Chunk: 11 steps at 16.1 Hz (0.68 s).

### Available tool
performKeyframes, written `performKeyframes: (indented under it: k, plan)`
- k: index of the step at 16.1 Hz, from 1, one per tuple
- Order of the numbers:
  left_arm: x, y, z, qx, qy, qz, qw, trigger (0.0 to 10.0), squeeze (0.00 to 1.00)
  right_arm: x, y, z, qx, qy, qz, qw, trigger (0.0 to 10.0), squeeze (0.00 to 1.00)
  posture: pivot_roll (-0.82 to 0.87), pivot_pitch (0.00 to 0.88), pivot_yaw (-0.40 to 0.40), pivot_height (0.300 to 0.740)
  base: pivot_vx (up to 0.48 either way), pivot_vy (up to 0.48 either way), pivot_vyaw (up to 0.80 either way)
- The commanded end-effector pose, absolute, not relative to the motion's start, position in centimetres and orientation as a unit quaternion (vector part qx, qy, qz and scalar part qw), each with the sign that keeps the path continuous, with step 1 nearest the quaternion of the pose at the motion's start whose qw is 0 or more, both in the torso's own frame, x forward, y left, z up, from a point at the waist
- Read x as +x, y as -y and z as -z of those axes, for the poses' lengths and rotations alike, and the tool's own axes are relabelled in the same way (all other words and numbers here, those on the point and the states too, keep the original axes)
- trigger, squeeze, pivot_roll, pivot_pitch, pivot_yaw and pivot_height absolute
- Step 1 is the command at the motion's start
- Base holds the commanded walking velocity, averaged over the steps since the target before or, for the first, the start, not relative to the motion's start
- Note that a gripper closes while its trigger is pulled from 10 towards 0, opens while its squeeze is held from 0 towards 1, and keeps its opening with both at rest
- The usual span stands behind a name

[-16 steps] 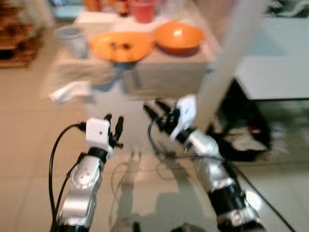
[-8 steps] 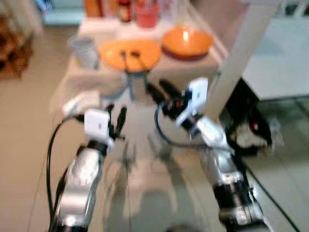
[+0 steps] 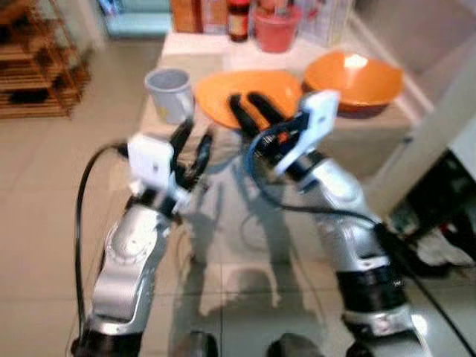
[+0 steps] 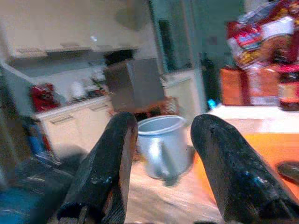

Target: Setting the table

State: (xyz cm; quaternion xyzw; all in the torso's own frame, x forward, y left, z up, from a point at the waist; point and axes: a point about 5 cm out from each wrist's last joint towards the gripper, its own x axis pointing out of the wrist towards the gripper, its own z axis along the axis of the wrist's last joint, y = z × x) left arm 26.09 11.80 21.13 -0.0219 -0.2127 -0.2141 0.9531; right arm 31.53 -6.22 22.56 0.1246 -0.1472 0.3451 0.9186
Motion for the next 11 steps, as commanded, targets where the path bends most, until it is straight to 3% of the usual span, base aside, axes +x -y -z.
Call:
performKeyframes:
  k: [1, 3, 4, 8, 11]
  plan:
    - [25.0, -11.1, -23.3, -0.044, 0.238, 0.272, 0.931, 10.0, 0.00, 32.1, 6.6, -24.0, 0.098, 0.154, -0.310, 0.933, 10.0, 0.00, -0.08, 0.082, -0.005, 0.740, 0.000, 0.000, 0.00]
    - [23.9, -10.8, -25.0, -0.043, 0.259, 0.316, 0.912, 10.0, 0.00, 32.8, 6.8, -24.4, 0.092, 0.138, -0.290, 0.943, 10.0, 0.00, -0.08, 0.078, -0.007, 0.740, 0.000, 0.000, 0.00]
    - [23.7, -11.0, -25.8, -0.033, 0.267, 0.321, 0.908, 10.0, 0.00, 33.4, 7.0, -24.4, 0.079, 0.110, -0.265, 0.955, 10.0, 1.00, -0.07, 0.077, -0.008, 0.740, 0.000, 0.000, 0.00]
    - [24.6, -11.7, -24.9, 0.000, 0.238, 0.290, 0.927, 10.0, 0.00, 36.3, 6.9, -23.7, 0.045, 0.048, -0.185, 0.980, 10.0, 1.00, -0.07, 0.074, -0.001, 0.740, 0.000, 0.000, 0.00]
    - [25.1, -11.8, -23.0, 0.012, 0.191, 0.261, 0.946, 10.0, 0.00, 39.1, 8.8, -24.3, 0.007, 0.023, -0.068, 0.997, 10.0, 1.00, -0.06, 0.079, -0.009, 0.740, 0.000, 0.000, 0.00]
